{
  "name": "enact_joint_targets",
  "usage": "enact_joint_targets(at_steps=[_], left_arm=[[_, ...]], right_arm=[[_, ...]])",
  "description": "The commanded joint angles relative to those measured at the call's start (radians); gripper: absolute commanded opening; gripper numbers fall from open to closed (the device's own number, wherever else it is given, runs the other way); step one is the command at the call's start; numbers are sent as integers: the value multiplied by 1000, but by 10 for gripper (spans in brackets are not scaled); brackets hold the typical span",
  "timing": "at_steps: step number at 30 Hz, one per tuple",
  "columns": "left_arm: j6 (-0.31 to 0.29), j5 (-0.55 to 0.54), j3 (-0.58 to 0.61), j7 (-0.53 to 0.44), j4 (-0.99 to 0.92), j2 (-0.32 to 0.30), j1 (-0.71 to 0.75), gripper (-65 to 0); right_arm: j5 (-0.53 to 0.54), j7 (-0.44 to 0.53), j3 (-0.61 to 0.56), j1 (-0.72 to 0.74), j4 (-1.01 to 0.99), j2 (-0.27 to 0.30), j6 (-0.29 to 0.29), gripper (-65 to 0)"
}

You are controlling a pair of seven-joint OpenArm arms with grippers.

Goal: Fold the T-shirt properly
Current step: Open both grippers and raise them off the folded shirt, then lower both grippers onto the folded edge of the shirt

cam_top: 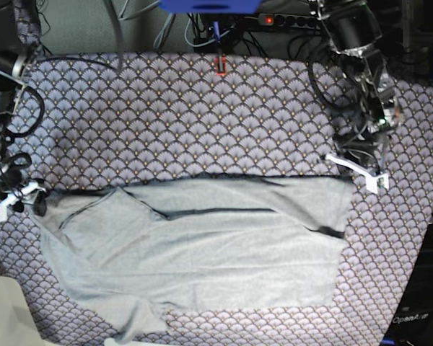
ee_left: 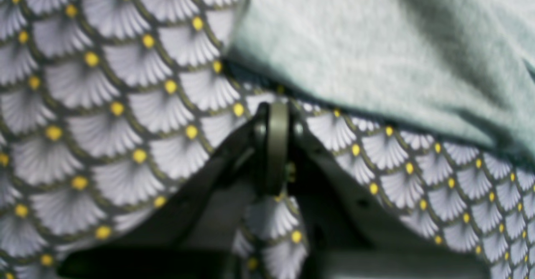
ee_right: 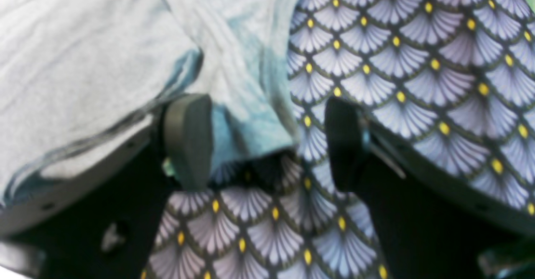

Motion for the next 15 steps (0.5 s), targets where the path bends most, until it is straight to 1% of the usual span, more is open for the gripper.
enact_joint_targets(at_steps=[1, 4, 7, 13, 14, 15], left_arm=[[-1, -8, -1, -19, 22, -8, -11, -650], [-1, -8, -22, -19, 23, -3, 6, -650], [-1, -8, -53, -19, 28, -2, 9, -650], [-1, -8, -79, -19, 29, -3, 9, -650], [-1, -8, -79, -19, 29, -3, 8, -650], [-1, -8, -79, -19, 29, -3, 5, -650]], right_arm=[[21, 33, 2, 31, 10, 31, 4, -286], [21, 34, 2, 34, 10, 33, 4, -341], [21, 34, 2, 40, 10, 33, 4, -417], [21, 34, 2, 40, 10, 33, 4, -627], [21, 34, 2, 40, 10, 33, 4, -650], [21, 33, 2, 40, 10, 33, 4, -650]])
